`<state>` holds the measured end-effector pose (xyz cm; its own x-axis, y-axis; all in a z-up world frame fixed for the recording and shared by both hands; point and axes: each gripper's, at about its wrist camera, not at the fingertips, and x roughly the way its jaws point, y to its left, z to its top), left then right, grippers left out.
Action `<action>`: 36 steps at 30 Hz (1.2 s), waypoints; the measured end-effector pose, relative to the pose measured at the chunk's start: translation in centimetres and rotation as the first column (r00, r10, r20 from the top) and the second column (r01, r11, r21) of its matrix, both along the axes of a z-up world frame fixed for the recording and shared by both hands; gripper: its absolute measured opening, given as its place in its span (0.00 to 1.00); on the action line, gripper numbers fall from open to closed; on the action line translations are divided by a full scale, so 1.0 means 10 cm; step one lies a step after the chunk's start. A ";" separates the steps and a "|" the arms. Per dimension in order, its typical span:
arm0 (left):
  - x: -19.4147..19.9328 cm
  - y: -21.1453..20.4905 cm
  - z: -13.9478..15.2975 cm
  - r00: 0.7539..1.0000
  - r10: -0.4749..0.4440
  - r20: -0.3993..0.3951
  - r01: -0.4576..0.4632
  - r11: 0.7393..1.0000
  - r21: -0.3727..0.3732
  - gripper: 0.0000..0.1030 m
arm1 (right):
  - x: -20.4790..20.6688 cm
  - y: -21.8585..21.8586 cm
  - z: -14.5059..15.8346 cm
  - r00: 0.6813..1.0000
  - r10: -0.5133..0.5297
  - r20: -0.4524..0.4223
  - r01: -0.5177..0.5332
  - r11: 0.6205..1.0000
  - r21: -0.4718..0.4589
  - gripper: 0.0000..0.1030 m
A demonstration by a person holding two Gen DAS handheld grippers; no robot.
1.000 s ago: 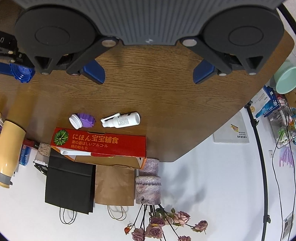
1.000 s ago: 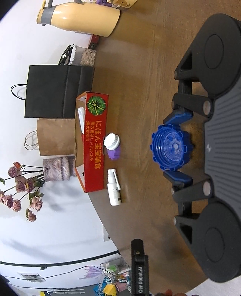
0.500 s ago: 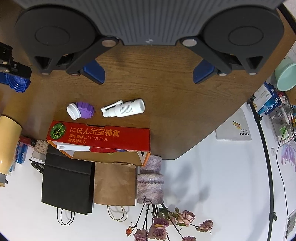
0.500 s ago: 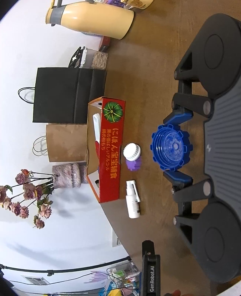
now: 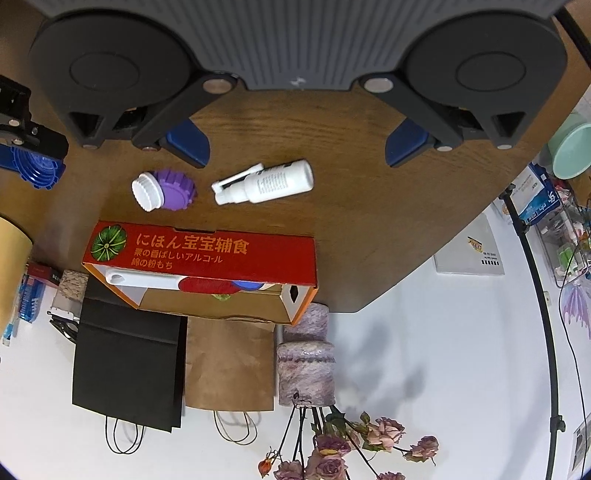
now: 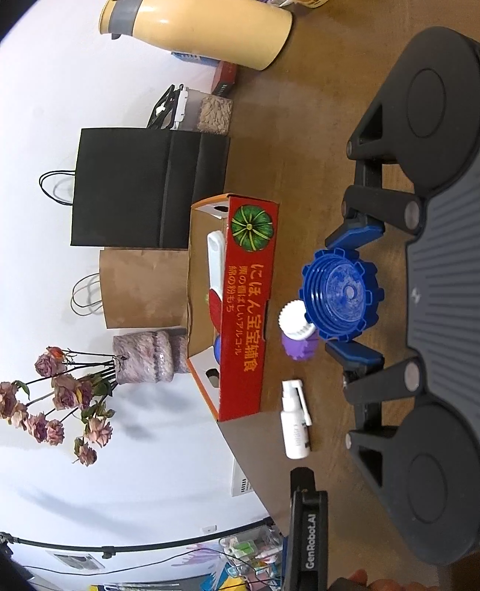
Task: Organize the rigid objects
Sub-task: 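Grasp the white spray bottle with the left gripper while the right gripper holds the blue cap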
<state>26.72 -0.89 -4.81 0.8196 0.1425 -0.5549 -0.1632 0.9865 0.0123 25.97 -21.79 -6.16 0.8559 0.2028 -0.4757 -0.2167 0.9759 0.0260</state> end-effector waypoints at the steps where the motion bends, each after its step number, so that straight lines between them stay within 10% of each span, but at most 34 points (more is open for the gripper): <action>1: 0.04 -0.02 0.00 1.000 0.003 -0.001 -0.003 1.000 0.001 1.00 | 0.03 0.00 0.01 1.000 0.002 0.002 -0.002 1.000 -0.001 0.51; 36: 1.10 -0.48 -0.36 0.951 0.295 -0.091 -0.293 0.955 0.038 1.00 | 1.22 -0.36 -0.11 0.997 0.079 0.019 -0.079 0.997 0.026 0.51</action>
<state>37.77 -5.70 -8.36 0.6832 0.3837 -0.6213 -0.4431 0.8941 0.0650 38.15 -25.36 -7.27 0.8453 0.2822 -0.4537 -0.2937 0.9548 0.0467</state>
